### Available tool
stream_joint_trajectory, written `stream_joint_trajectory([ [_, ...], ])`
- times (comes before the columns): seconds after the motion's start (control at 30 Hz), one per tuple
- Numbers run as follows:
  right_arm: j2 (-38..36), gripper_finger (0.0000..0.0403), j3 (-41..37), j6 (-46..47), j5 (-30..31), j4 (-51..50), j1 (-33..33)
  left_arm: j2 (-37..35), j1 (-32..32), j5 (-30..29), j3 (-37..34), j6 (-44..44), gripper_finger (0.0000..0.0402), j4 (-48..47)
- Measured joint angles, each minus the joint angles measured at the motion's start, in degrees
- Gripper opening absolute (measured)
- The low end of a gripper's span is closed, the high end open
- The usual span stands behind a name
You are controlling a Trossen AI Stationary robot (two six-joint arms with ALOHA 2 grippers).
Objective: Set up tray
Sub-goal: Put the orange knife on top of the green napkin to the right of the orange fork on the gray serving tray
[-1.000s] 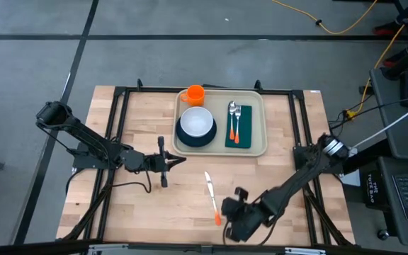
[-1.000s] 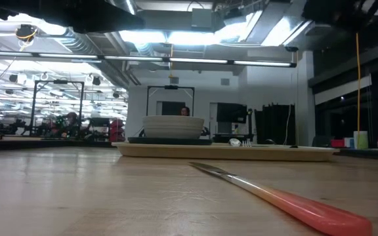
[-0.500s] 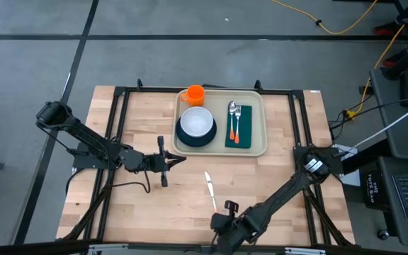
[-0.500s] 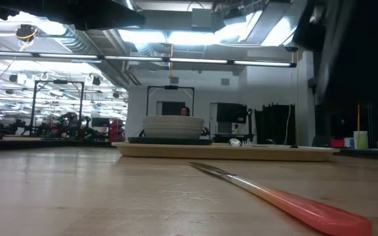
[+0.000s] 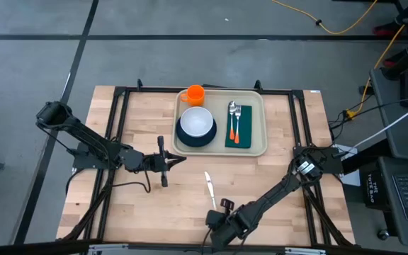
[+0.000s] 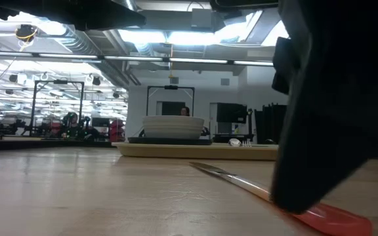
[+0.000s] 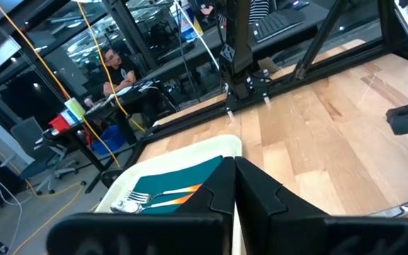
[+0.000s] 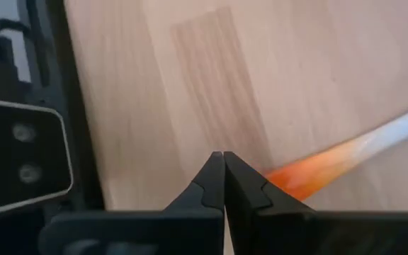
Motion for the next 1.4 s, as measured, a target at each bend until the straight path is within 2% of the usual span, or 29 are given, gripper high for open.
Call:
stream_joint_trajectory([
  [0.4, -0.09, 0.0000, 0.02, 4.71, -3.06, -8.12, -0.37, 0.00, 0.00, 0.00, 0.00, 0.00, 0.0002, -0.03],
  [0.73, -0.75, 0.0002, -0.04, 0.47, -2.22, -7.84, -0.34, 0.00, 0.00, 0.00, 0.00, -0.02, 0.0001, -0.03],
  [1.07, -8.33, 0.0002, -0.07, -0.11, 3.40, -24.23, -0.34, 0.00, 0.00, 2.25, 0.00, -1.51, 0.0003, -0.01],
  [1.27, -11.60, 0.0002, -0.07, -7.07, 4.29, -26.63, -0.52, 0.00, -0.01, 8.13, 0.00, -1.98, 0.0003, 0.04],
  [1.4, -14.85, 0.0002, -0.07, -12.18, 4.79, -27.84, -1.55, 0.00, -0.02, 5.81, 0.01, -4.23, 0.0001, 0.01],
])
